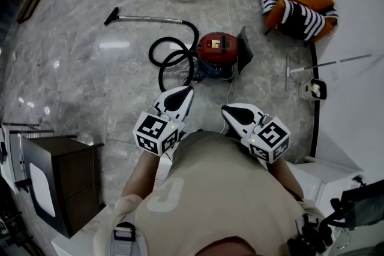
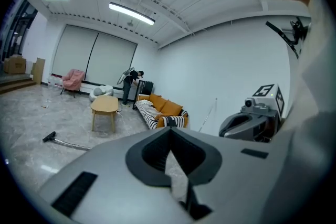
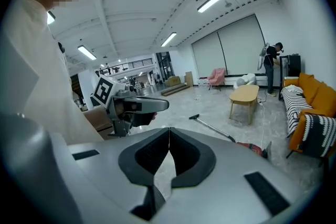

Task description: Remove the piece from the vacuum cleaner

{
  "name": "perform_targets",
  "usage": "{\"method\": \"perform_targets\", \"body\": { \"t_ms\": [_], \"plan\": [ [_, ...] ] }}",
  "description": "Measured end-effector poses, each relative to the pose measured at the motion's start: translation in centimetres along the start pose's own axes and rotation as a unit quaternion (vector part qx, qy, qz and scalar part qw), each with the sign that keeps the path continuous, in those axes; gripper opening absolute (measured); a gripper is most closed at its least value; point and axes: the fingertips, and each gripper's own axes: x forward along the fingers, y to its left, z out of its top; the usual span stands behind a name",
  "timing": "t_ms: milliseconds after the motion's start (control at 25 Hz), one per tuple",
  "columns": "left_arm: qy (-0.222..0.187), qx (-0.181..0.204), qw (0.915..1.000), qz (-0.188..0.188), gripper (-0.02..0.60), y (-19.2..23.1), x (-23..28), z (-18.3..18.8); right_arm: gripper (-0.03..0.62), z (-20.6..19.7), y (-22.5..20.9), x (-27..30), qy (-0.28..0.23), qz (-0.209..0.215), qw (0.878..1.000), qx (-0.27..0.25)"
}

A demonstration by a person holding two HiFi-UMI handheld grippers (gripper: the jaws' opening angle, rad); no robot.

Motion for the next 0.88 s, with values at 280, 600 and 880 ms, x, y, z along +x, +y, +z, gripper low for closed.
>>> {"method": "perform_targets", "body": {
  "t_ms": [280,600,880],
  "plan": [
    [0.033,0.028,0.9986,-0.031,-0.008,-3.8,6.4,1.4,0.003,-0.6,-5.3,-3.6,-0.036,-0.019,0.998,0.047],
    [0.076,0.055,0.9925,-0.078,-0.008,-7.4,11.9,1.1,0.003,-2.9,-9.0,-7.3,-0.058,-0.055,0.991,0.104],
    [0.102,0.065,0.9865,-0.111,-0.008,-11.7,17.8,1.1,0.003,-5.2,-13.6,-11.7,-0.078,-0.086,0.982,0.147]
  ]
}}
